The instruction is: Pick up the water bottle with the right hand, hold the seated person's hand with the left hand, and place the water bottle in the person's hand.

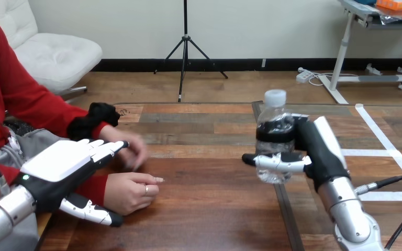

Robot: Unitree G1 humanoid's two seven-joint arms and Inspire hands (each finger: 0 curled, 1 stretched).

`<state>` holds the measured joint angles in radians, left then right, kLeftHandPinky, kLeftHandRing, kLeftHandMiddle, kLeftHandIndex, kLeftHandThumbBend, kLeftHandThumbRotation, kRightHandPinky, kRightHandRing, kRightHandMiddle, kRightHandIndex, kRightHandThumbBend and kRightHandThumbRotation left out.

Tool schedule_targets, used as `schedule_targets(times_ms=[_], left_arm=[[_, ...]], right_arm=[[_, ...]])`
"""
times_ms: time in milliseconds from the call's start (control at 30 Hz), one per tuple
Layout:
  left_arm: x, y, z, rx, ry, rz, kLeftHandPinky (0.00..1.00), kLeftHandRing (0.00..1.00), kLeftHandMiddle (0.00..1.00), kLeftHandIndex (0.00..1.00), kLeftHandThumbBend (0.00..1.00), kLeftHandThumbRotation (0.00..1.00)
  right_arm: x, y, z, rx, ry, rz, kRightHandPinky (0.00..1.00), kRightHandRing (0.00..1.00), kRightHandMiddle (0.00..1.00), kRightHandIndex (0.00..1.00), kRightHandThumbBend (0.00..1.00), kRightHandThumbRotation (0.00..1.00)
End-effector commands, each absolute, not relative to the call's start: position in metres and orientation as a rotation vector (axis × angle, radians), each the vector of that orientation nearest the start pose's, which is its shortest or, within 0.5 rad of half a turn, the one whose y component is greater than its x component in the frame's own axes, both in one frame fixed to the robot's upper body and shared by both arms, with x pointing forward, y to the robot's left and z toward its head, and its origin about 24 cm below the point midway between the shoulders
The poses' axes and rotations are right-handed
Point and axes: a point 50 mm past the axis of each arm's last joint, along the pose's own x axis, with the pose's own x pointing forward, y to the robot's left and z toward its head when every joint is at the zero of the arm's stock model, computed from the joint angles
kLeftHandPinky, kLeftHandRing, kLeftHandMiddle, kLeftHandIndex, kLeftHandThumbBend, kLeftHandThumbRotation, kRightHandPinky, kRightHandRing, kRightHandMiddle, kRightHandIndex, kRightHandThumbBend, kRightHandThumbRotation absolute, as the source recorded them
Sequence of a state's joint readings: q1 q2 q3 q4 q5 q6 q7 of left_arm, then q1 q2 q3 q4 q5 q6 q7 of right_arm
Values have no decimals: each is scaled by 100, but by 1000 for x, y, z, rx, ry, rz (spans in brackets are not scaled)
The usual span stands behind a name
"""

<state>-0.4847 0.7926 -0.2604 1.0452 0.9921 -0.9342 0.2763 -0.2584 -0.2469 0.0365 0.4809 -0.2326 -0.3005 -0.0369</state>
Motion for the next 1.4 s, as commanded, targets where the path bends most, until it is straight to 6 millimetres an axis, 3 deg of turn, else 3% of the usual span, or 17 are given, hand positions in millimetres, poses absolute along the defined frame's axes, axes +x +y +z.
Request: schedule_targets(times_ms=[0, 767, 1367], left_arm=[[299, 292, 66, 1555, -221, -557, 95, 94, 93, 96, 100, 70], [312, 298, 70, 1637, -168, -483, 91, 92, 91, 93, 100, 57], [319, 299, 73, 1678, -151, -449, 80, 86, 87, 89, 100, 41]], right_arm=[[307, -184, 67, -470, -211, 61, 23, 29, 41, 48, 88, 0], [300, -187, 76, -478, -233, 62, 22, 28, 40, 48, 89, 0], [297, -188, 81, -468, -232, 66, 24, 30, 41, 48, 89, 0]])
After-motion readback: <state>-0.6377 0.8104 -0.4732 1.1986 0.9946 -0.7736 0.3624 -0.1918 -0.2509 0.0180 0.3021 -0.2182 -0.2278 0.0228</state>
